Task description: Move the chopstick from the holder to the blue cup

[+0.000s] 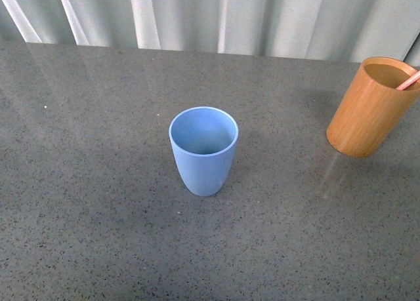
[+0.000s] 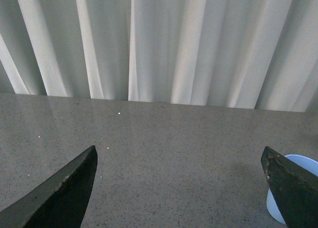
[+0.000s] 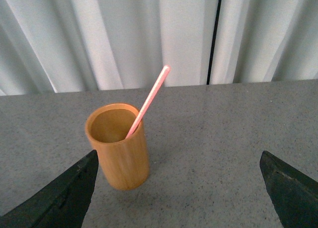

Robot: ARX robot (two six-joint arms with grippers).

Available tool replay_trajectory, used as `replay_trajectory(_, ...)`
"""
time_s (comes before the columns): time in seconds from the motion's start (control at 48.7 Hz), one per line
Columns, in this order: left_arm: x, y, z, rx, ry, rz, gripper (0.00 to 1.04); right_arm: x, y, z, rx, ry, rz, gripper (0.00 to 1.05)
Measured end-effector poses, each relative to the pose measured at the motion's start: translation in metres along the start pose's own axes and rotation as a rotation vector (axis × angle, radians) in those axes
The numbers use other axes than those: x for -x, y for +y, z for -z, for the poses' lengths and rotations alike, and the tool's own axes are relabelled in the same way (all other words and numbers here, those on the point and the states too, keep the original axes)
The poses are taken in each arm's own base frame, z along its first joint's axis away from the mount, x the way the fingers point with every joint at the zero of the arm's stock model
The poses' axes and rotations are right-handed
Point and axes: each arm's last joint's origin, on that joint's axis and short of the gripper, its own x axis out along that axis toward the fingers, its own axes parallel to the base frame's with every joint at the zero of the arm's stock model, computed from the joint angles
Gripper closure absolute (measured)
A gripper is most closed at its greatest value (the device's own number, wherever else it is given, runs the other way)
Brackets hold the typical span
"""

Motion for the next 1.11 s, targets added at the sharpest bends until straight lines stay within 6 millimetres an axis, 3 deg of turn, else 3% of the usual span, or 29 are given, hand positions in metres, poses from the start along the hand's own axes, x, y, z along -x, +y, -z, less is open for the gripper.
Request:
replay_trajectory(0.164,0.000,0.000,0.000,0.000,0.000,0.000,0.07,-0.052,-0.018,0.024,0.027,-0.058,0.003,0.10)
replay_trajectory(0.246,0.000,0.000,0.000,0.000,0.000,0.000,0.07,-0.069,-0.020,0.038,0.024,-0.069,-0.013,0.10)
replay_trajectory(0.534,0.000,0.000,0.000,0.000,0.000,0.000,0.07,-0.077,-0.019,0.054,0.016,-0.025,-0.022,0.10)
replay_trajectory(0.76,0.000,0.000,0.000,0.000,0.000,0.000,0.07,-0.089,-0.017,0.057,0.017,-0.015,-0.025,0.10)
replay_trajectory(0.862,0.000,0.000,0.000,0.000,-0.002,0.000,0.07,-0.136,-0.011,0.044,0.022,-0.081,-0.043,0.10)
replay_trajectory(0.924,0.000,0.000,0.000,0.000,-0.001,0.000,0.07,-0.150,-0.009,0.032,0.027,-0.122,-0.043,0.10)
replay_trajectory(1.109,0.000,0.000,0.000,0.000,-0.001,0.000,0.07,-0.159,-0.009,0.026,0.019,-0.123,-0.042,0.10)
